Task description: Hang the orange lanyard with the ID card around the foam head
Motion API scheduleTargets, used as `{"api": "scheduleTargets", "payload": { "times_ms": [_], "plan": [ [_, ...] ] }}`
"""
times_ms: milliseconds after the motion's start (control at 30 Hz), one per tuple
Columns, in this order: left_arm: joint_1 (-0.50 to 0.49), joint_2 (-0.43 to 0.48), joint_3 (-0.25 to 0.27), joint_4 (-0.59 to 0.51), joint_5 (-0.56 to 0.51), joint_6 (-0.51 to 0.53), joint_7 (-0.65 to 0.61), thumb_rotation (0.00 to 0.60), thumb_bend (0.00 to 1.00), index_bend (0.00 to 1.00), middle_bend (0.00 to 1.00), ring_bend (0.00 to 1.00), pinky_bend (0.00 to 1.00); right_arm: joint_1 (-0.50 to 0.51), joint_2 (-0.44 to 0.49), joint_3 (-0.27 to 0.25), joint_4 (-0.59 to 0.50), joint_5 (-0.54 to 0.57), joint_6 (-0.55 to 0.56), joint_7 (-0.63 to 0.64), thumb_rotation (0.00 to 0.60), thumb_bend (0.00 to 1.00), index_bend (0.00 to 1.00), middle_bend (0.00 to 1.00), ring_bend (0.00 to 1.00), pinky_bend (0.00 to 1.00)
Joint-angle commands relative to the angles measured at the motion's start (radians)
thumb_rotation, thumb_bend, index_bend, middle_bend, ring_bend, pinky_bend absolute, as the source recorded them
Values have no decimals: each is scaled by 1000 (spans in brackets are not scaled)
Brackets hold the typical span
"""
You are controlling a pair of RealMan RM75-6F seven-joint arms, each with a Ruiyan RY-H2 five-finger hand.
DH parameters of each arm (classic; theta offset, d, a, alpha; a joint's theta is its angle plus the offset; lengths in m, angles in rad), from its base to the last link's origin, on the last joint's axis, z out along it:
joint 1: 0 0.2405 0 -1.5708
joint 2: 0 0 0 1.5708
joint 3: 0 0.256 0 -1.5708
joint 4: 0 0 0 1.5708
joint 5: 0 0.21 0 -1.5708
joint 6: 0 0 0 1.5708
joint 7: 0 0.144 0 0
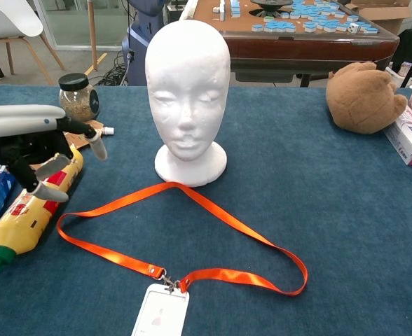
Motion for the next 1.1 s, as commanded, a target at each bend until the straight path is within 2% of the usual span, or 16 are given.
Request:
{"api": "scheduleTargets", "payload": {
  "times_ms": [33,333,767,1100],
  "plan": [
    [-46,-56,3,30,-99,-20,64,600,169,268,802,841,922,0,1,-2,1,0,-4,1,600,350,416,591,573,618],
    [-103,-161,14,96,-250,24,171,600,169,361,834,864,938,-8,4,-3,6,6,3,8,600,350,415,591,573,618],
    [-149,-257,26,189,-395,69,242,600,169,363,839,869,942,-16,3,-2,16,13,8,24,600,350,415,591,573,618],
    [-172,-303,24,225,-449,91,263,600,204,391,853,881,949,-33,6,-6,24,15,26,39,600,351,415,591,573,618]
  ]
}}
